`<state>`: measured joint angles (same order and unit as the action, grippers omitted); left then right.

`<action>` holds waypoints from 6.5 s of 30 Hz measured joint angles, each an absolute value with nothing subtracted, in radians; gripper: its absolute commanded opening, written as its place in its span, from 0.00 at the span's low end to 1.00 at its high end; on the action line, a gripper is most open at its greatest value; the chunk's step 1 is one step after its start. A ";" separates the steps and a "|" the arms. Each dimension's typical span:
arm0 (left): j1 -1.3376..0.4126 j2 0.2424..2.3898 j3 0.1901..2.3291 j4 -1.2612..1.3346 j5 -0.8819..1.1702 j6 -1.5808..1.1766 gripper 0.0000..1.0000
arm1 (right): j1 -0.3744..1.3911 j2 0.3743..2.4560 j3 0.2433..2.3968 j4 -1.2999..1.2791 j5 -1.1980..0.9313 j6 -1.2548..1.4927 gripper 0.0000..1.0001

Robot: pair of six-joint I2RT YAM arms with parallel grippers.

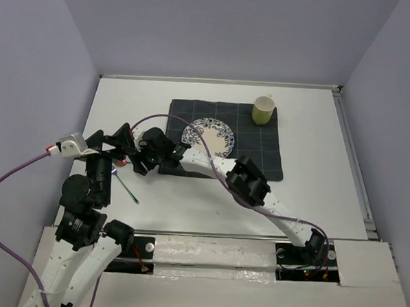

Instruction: Set the dinner table for one person

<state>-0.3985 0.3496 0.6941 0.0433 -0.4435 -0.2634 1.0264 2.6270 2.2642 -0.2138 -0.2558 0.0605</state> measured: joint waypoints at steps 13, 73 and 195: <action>-0.408 0.326 0.693 0.061 -0.421 -0.263 0.99 | 1.111 2.653 2.274 -0.179 0.027 -0.002 0.11; -0.445 0.368 0.677 0.062 -0.365 -0.264 0.99 | 0.604 1.681 0.888 0.411 0.352 0.370 0.00; -0.373 1.606 1.225 -0.238 -0.363 -0.288 0.00 | 0.603 0.842 0.618 -0.083 0.254 0.518 0.57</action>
